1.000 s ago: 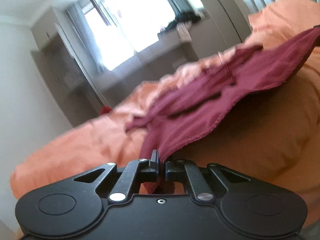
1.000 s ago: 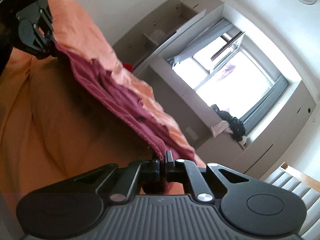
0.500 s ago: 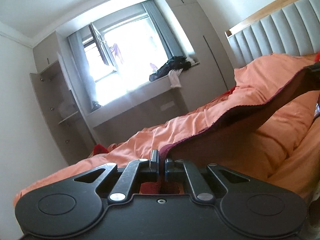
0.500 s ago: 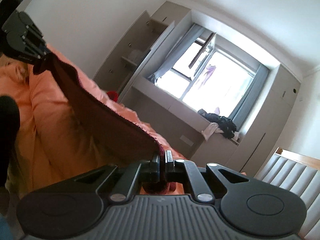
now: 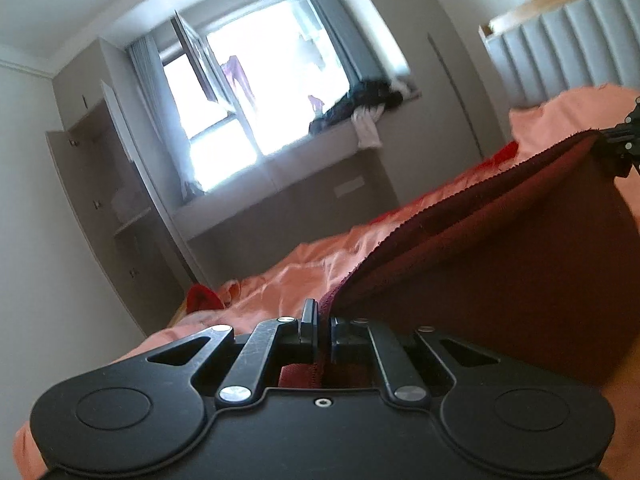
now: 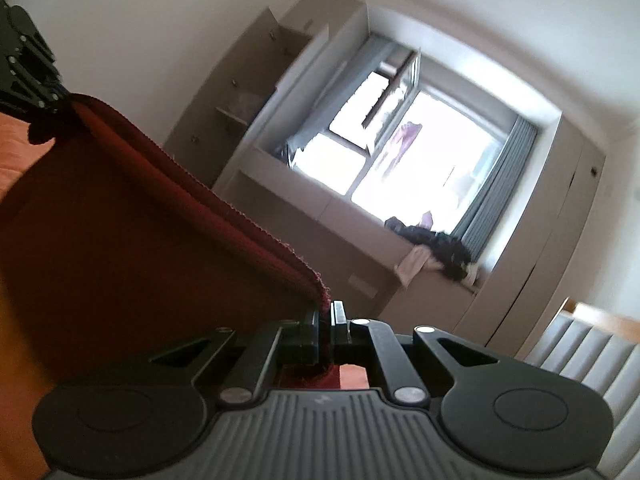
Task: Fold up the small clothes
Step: 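Lift the hem with both grippers and fold it toward the collar, then lower the hem onto the shirt and open both grippers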
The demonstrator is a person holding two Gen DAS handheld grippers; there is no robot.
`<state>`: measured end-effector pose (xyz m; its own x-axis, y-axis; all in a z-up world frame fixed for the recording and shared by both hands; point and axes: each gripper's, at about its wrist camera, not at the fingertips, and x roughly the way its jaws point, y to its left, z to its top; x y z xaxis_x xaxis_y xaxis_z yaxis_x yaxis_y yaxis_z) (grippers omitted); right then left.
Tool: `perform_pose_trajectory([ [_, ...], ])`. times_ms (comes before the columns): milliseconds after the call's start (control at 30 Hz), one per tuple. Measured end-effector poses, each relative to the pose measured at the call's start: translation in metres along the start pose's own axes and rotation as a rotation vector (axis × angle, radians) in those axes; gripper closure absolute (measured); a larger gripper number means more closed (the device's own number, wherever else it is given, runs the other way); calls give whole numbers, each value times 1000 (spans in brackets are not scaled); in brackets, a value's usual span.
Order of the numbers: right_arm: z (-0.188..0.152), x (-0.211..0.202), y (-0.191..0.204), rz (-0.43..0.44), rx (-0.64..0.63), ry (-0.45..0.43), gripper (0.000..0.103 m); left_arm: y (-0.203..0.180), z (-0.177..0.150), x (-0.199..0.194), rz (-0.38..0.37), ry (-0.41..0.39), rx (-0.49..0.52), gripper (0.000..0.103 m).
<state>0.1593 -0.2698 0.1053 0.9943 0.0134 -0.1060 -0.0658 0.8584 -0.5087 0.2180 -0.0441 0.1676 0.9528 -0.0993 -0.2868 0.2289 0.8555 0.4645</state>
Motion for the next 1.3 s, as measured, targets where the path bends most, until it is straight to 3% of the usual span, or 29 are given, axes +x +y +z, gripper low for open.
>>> perform_pose_trajectory([
  [300, -41, 138, 15, 103, 13, 170, 97, -10, -18, 161, -45, 208, 27, 96],
  [533, -82, 192, 34, 172, 45, 284, 93, -23, -62, 229, -80, 331, 6, 93],
  [600, -88, 199, 37, 189, 54, 307, 83, -21, -72, 242, -103, 378, -16, 89],
  [633, -87, 204, 35, 192, 49, 317, 72, -19, -76, 246, -121, 400, -35, 86],
  [700, -89, 207, 30, 193, 49, 322, 61, -10, -81, 253, -149, 438, -83, 76],
  [867, -85, 215, -2, 235, 152, 333, 10, 27, -90, 251, -190, 476, -268, 43],
  [967, -83, 212, -23, 178, 174, 330, 2, 55, -97, 247, -163, 489, -363, 41],
  [1100, -91, 208, -46, 113, 243, 350, 1, 86, -109, 238, -174, 485, -473, 31],
  [1233, -98, 205, -58, 230, 335, 338, 0, 93, -120, 234, -298, 478, -566, 29],
  [1300, -101, 209, -58, 283, 369, 348, 0, 89, -123, 240, -315, 496, -580, 29],
])
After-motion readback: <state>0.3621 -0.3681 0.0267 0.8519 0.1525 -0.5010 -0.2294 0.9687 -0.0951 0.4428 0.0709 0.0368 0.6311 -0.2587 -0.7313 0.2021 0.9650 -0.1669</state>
